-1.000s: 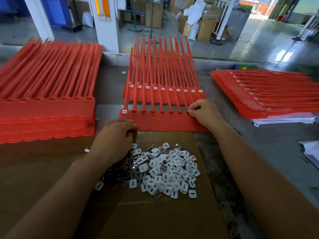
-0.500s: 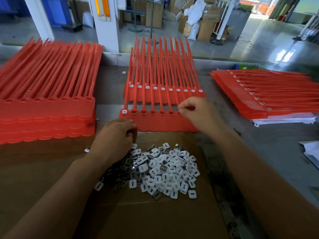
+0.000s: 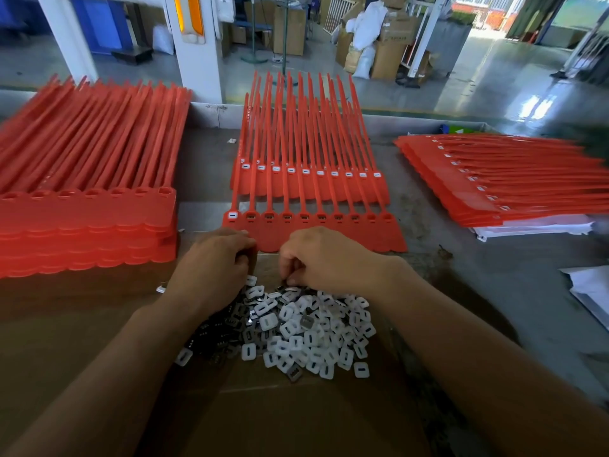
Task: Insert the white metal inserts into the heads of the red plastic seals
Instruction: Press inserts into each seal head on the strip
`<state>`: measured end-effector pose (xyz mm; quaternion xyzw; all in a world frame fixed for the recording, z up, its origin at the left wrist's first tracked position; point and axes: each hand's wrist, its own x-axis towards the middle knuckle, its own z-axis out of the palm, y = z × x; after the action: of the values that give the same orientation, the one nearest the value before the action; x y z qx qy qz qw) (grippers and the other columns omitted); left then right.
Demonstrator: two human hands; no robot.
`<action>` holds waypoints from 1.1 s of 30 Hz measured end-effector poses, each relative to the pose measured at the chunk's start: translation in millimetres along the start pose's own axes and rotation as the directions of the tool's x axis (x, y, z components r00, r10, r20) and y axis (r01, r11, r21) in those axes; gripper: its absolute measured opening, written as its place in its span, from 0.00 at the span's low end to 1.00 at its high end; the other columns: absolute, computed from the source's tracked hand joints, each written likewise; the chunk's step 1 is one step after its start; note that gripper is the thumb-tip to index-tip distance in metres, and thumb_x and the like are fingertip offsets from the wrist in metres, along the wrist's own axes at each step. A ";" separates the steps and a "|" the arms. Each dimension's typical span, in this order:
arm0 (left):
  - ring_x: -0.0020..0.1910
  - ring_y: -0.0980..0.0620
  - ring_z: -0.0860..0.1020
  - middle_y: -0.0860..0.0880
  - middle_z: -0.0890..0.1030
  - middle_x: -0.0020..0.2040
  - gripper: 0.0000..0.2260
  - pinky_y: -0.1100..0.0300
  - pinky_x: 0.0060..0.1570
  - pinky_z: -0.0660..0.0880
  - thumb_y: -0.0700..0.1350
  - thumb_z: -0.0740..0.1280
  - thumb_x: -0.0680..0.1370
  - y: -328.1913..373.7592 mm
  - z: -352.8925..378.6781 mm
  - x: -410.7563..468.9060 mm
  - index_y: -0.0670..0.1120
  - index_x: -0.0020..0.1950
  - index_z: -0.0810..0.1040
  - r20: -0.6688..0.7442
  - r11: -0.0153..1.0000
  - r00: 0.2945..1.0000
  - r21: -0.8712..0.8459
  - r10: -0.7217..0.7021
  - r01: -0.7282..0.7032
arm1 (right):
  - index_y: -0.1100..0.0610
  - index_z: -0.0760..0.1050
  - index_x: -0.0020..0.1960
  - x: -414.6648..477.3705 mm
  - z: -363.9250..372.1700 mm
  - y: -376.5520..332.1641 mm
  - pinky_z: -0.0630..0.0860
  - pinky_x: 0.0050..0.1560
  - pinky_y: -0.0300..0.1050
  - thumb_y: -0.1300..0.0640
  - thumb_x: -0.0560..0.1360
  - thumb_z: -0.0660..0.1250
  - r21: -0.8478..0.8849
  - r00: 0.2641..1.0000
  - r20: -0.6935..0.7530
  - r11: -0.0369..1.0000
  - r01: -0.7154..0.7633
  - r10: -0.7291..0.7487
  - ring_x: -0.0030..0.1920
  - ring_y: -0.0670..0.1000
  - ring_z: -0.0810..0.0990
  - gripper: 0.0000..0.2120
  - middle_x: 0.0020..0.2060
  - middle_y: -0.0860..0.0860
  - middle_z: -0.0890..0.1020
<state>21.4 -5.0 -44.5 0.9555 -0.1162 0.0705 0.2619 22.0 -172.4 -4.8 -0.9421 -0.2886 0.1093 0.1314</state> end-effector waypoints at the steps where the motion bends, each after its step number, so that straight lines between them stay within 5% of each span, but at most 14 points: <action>1: 0.64 0.50 0.70 0.47 0.74 0.65 0.16 0.60 0.64 0.62 0.35 0.61 0.75 0.0 0.1 0.2 0.43 0.61 0.77 0.000 1.000 1.000 -0.002 0.000 0.000 | 0.55 0.78 0.47 0.7 -0.5 -1.6 0.67 0.45 0.37 0.61 0.74 0.67 -0.029 1.000 0.012 1.000 -0.001 0.001 0.44 0.42 0.69 0.03 0.37 0.41 0.68; 7: 0.64 0.51 0.70 0.48 0.74 0.65 0.16 0.61 0.64 0.62 0.35 0.61 0.75 -0.4 0.3 -0.1 0.44 0.61 0.78 -0.004 1.000 1.000 -0.003 0.003 -0.003 | 0.53 0.66 0.44 -2.5 -1.8 -4.3 0.65 0.46 0.41 0.61 0.76 0.63 -0.092 0.996 0.094 0.996 0.000 0.008 0.47 0.46 0.68 0.07 0.45 0.48 0.69; 12: 0.64 0.51 0.70 0.48 0.74 0.65 0.16 0.62 0.64 0.61 0.35 0.61 0.74 -0.7 0.8 -0.1 0.44 0.61 0.77 -0.011 1.000 1.000 -0.004 -0.008 0.008 | 0.58 0.67 0.48 -10.2 6.4 -1.3 0.73 0.51 0.48 0.64 0.76 0.61 -0.020 1.000 0.020 1.000 0.022 -0.022 0.49 0.51 0.74 0.04 0.47 0.53 0.76; 20: 0.64 0.50 0.70 0.48 0.74 0.65 0.16 0.59 0.65 0.62 0.35 0.61 0.75 -0.7 0.4 0.0 0.44 0.61 0.77 -0.006 1.000 1.000 -0.001 -0.010 0.010 | 0.51 0.75 0.45 -18.6 -5.1 22.6 0.68 0.44 0.23 0.63 0.76 0.63 0.234 0.988 -0.135 0.971 -0.044 0.077 0.40 0.32 0.71 0.08 0.39 0.37 0.72; 23: 0.64 0.51 0.70 0.49 0.74 0.65 0.16 0.60 0.64 0.62 0.36 0.61 0.75 -0.8 0.0 -0.5 0.44 0.61 0.77 -0.004 1.000 1.000 -0.004 -0.008 0.008 | 0.48 0.73 0.44 -21.2 -14.1 49.0 0.66 0.36 0.21 0.62 0.76 0.63 0.309 0.937 -0.257 0.939 -0.152 0.236 0.40 0.33 0.71 0.08 0.39 0.38 0.74; 27: 0.64 0.51 0.70 0.49 0.73 0.65 0.16 0.61 0.64 0.62 0.36 0.60 0.75 0.4 -0.5 -0.7 0.44 0.62 0.77 -0.001 1.000 1.000 -0.010 -0.016 0.016 | 0.56 0.78 0.45 -21.1 -18.7 88.8 0.63 0.35 0.34 0.61 0.75 0.66 0.393 0.786 -0.400 0.863 -0.318 0.471 0.41 0.42 0.73 0.03 0.40 0.46 0.77; 33: 0.64 0.51 0.70 0.48 0.74 0.65 0.16 0.62 0.64 0.61 0.35 0.60 0.75 0.6 -0.6 -0.4 0.44 0.61 0.77 -0.003 1.000 1.000 -0.009 -0.011 0.011 | 0.56 0.78 0.45 -15.2 -18.5 112.8 0.61 0.39 0.34 0.62 0.75 0.65 0.368 0.711 -0.445 0.835 -0.410 0.545 0.45 0.45 0.73 0.04 0.41 0.48 0.77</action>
<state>20.8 -5.1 -43.8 0.9548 -0.1108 0.0700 0.2668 73.0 -274.6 -20.5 -0.9531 0.0305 -0.0917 0.2868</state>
